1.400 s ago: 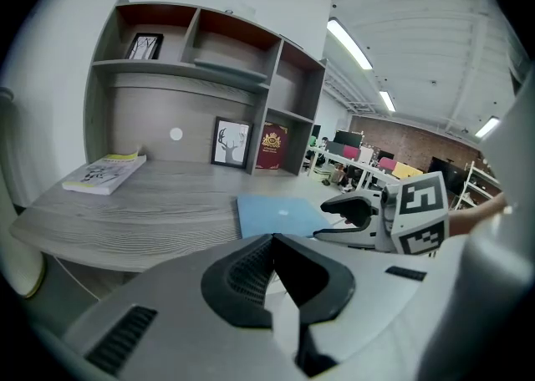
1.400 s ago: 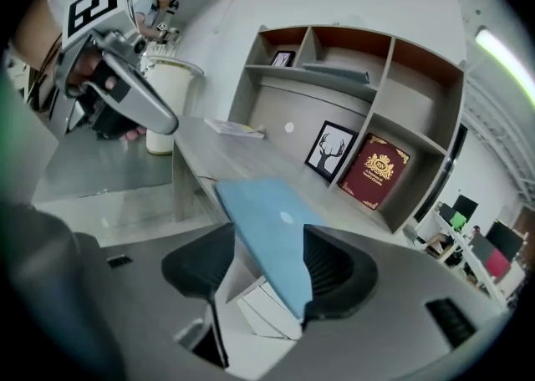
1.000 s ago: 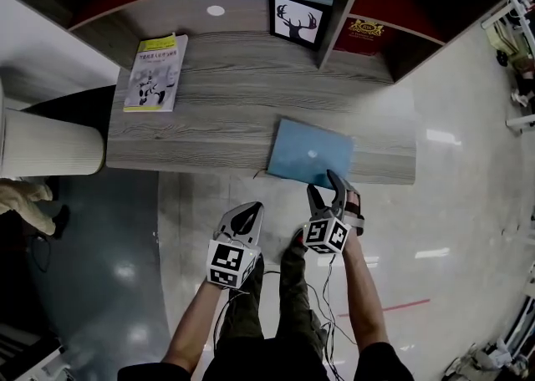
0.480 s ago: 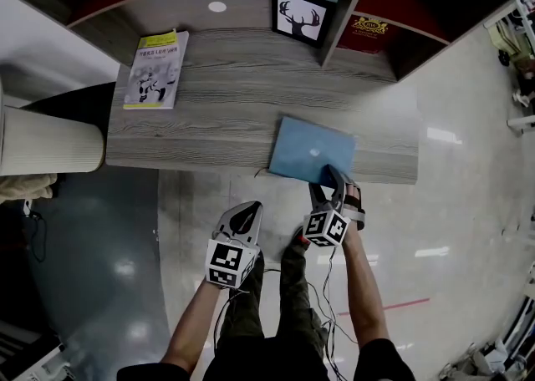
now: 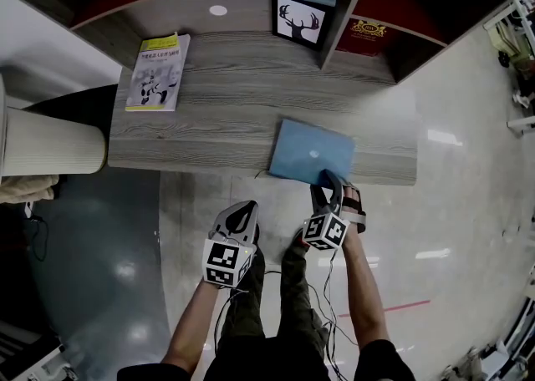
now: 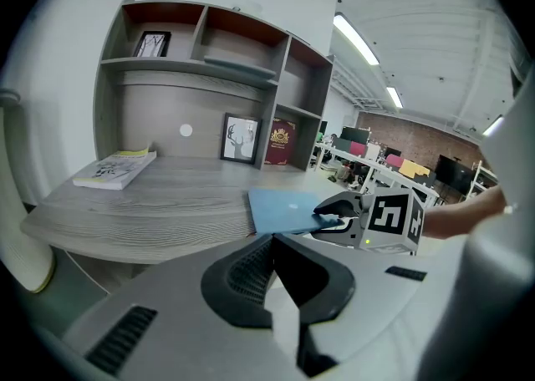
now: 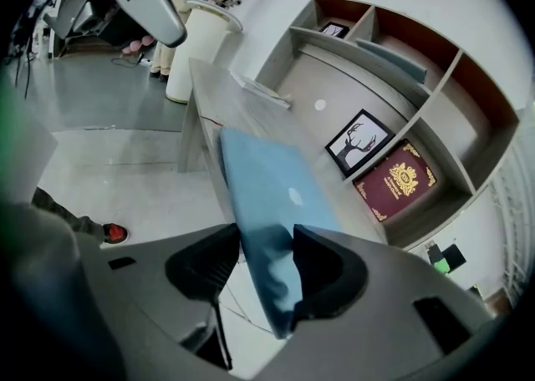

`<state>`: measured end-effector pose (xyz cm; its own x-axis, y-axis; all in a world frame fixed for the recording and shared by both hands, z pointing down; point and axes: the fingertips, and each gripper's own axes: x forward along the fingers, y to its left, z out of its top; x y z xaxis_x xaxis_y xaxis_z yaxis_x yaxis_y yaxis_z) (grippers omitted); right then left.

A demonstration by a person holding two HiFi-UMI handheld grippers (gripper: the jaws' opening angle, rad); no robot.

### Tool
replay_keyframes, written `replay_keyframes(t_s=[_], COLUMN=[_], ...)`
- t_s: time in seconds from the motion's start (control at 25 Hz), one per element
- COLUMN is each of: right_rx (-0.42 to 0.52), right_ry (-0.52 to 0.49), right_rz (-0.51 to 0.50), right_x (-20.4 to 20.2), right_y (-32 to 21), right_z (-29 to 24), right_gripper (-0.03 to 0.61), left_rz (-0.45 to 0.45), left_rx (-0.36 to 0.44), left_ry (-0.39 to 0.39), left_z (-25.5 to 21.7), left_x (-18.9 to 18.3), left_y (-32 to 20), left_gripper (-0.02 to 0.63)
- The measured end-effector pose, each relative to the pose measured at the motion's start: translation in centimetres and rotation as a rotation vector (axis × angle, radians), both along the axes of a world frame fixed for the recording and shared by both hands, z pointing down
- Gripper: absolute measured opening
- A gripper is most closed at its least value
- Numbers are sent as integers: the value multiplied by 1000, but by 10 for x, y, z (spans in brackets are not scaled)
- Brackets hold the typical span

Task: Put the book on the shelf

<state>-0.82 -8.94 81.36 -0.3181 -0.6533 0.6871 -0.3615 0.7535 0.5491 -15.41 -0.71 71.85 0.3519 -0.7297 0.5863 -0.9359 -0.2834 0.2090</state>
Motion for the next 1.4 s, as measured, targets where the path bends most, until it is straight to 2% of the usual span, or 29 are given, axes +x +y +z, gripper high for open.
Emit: replay_keyframes(t_s=[0.36,0.52,0.68,0.92,1.16,1.4], right_rx=[20,66,77,85,39,-19], right_ry=[17,-3,-27,-110,-189,-359], right_rz=[-12,-11,2,86,145,269], right_x=[2,4,5,12,21,40], right_y=[4,0,-2,-11,-14,-12], right_z=[-9,-25,-35,-55,-76,-108], right_gripper=[183,139,122,97,83,70], left_rz=[5,4,4,10,8,15], left_rx=[13,22,29,41,61,89], left_ry=[-25,-25,-25,-35,-37,-38], left_z=[-7,-14,-21,-32,-51,-74], left_x=[1,1,3,6,9,17], left_y=[0,-3,-3,-3,-5,-4], left_gripper=[8,8,8,8,8,8])
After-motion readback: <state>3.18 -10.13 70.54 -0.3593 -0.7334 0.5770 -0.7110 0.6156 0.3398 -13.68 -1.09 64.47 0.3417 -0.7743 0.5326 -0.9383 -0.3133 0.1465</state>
